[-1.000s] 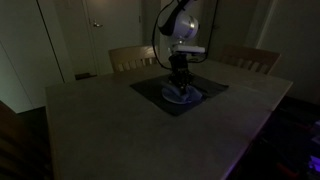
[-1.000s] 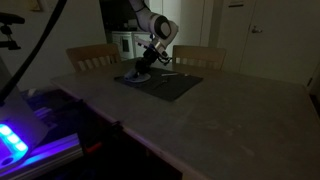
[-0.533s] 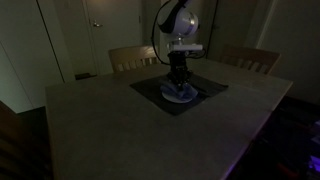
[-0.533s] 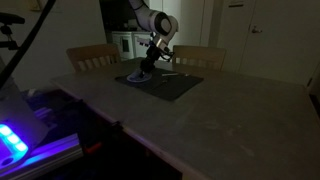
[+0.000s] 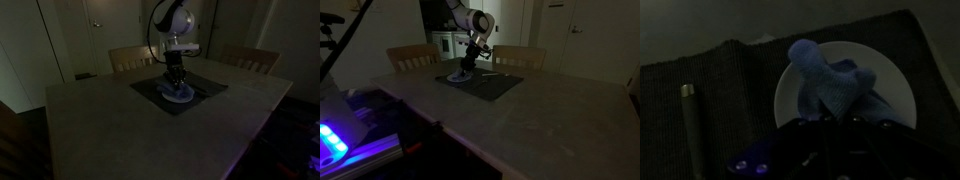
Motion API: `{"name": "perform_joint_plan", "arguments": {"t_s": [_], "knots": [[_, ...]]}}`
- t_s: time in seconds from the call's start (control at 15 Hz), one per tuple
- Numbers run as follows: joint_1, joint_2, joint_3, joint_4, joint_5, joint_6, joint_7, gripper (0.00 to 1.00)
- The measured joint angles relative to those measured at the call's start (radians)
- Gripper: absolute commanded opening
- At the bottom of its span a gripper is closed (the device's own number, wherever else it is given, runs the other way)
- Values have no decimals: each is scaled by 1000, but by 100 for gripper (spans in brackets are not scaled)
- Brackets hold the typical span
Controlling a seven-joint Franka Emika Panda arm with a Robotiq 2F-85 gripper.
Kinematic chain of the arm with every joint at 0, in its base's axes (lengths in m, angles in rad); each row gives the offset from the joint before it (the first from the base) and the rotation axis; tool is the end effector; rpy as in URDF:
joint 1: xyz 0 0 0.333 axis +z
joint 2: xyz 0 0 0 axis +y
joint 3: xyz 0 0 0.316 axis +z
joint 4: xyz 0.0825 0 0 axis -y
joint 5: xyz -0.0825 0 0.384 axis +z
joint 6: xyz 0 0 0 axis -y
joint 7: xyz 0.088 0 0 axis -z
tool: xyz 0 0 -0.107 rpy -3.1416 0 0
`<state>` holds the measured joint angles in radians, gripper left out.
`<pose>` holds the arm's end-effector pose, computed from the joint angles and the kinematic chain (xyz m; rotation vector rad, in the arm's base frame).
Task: Use the blue towel to wipe the white plate
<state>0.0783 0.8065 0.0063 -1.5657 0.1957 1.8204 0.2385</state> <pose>0.6280 0.0689 0.1376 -2.9091 0.3757 0.8616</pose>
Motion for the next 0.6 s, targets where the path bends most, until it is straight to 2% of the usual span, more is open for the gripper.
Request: {"name": "perform_joint_plan", "arguments": {"t_s": [0.2,0.6], "knots": [[-1,8,8,14,0,0,-63,2],[-15,41,59,63,0,-18,-282,2]]}}
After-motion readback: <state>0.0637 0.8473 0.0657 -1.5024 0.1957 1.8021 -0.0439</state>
